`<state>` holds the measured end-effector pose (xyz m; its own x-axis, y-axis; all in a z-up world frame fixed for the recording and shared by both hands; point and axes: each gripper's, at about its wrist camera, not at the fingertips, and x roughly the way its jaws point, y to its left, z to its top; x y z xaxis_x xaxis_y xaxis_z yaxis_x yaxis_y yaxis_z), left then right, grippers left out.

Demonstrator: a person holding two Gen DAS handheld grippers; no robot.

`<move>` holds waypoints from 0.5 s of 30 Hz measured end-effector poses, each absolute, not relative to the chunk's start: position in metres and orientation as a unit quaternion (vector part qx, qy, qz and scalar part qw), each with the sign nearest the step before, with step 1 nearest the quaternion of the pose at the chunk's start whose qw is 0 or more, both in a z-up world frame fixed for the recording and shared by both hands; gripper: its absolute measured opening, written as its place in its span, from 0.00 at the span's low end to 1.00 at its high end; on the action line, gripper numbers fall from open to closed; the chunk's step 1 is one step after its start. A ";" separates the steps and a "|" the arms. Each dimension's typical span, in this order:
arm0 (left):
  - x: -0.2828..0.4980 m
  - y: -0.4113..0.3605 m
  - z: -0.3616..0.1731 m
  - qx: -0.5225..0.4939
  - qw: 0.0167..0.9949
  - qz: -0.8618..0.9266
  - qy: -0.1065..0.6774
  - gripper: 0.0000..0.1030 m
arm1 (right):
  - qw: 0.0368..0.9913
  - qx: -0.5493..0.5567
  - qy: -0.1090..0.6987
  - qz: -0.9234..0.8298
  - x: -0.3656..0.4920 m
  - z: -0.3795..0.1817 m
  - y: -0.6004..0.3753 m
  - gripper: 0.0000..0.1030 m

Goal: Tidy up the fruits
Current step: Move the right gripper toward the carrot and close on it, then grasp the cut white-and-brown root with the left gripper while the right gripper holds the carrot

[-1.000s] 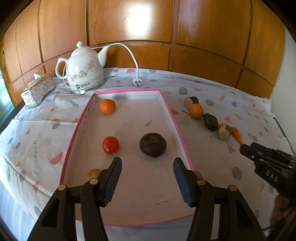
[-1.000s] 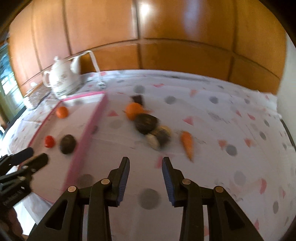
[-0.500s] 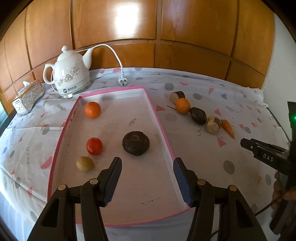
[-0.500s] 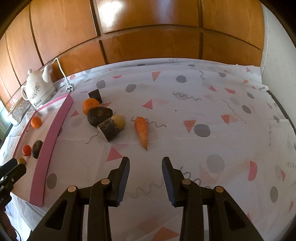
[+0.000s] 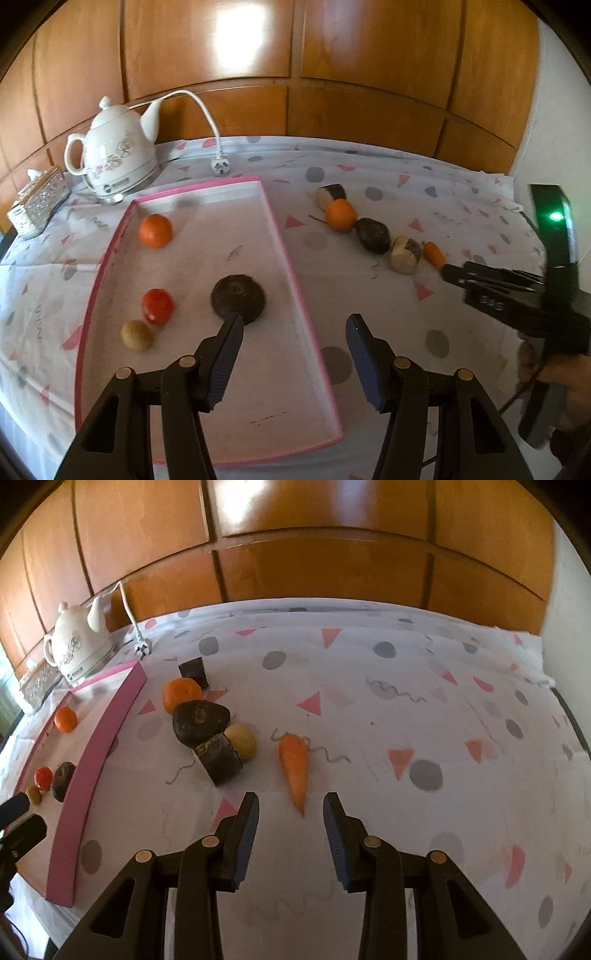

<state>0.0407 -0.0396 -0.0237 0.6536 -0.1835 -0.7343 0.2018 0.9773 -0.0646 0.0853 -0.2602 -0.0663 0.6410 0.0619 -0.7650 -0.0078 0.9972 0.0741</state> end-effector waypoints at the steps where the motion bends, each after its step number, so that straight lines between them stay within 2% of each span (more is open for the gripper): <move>1: 0.043 -0.042 -0.023 0.008 0.908 -0.111 0.404 0.57 | 0.905 0.026 0.424 0.019 0.089 -0.067 -0.259 0.35; 6: 0.052 -0.056 -0.021 0.010 0.905 -0.128 0.406 0.57 | 0.901 -0.004 0.433 0.029 0.110 -0.074 -0.252 0.35; 7: 0.055 -0.060 -0.021 0.008 0.904 -0.132 0.407 0.57 | 0.900 -0.008 0.435 0.031 0.113 -0.076 -0.252 0.33; 10: 0.062 -0.070 -0.021 0.007 0.900 -0.149 0.410 0.57 | 0.899 -0.022 0.436 0.029 0.118 -0.078 -0.251 0.15; 15: 0.074 -0.087 -0.023 0.001 0.892 -0.172 0.418 0.57 | 0.899 0.001 0.437 0.037 0.106 -0.078 -0.263 0.15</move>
